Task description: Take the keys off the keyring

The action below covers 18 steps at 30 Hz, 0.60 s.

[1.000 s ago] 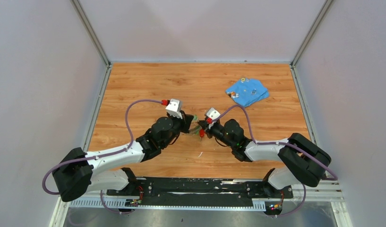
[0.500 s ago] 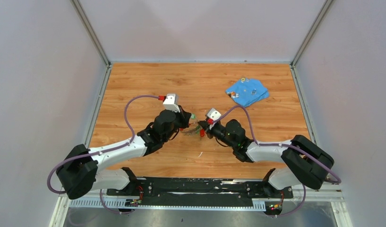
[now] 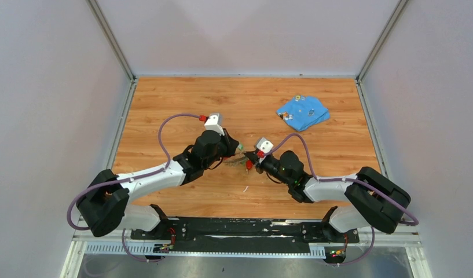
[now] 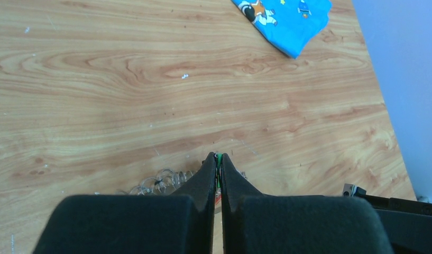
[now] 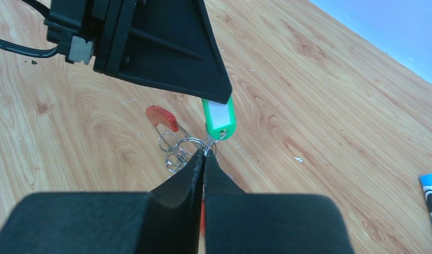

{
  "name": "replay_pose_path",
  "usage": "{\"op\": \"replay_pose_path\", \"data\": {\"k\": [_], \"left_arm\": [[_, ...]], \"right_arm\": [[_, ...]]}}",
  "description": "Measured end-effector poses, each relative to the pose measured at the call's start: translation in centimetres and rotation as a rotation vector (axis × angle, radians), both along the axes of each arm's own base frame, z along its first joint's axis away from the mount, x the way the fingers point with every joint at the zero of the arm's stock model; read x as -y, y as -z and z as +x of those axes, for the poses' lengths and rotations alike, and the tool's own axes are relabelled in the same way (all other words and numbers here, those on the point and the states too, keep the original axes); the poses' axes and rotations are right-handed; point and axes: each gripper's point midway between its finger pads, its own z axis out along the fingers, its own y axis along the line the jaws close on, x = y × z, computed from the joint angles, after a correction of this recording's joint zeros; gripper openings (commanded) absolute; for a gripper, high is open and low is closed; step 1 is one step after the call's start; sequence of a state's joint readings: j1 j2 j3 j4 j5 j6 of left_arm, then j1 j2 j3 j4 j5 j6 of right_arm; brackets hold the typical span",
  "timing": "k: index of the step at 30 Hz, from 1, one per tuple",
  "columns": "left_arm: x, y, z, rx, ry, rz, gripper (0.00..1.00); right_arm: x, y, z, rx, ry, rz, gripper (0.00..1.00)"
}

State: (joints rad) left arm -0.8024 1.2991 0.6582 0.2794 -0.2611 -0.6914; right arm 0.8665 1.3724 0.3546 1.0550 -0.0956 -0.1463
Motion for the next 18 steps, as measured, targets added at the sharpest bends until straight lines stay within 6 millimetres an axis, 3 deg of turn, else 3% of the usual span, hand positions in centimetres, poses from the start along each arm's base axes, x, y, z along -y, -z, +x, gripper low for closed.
{"op": "replay_pose_path", "data": {"k": [18], "left_arm": [[1.9,2.7,-2.0,-0.114,0.091,-0.012,0.00]], "right_arm": [[0.7,2.2,-1.0,-0.034,0.005,-0.009,0.04]]}}
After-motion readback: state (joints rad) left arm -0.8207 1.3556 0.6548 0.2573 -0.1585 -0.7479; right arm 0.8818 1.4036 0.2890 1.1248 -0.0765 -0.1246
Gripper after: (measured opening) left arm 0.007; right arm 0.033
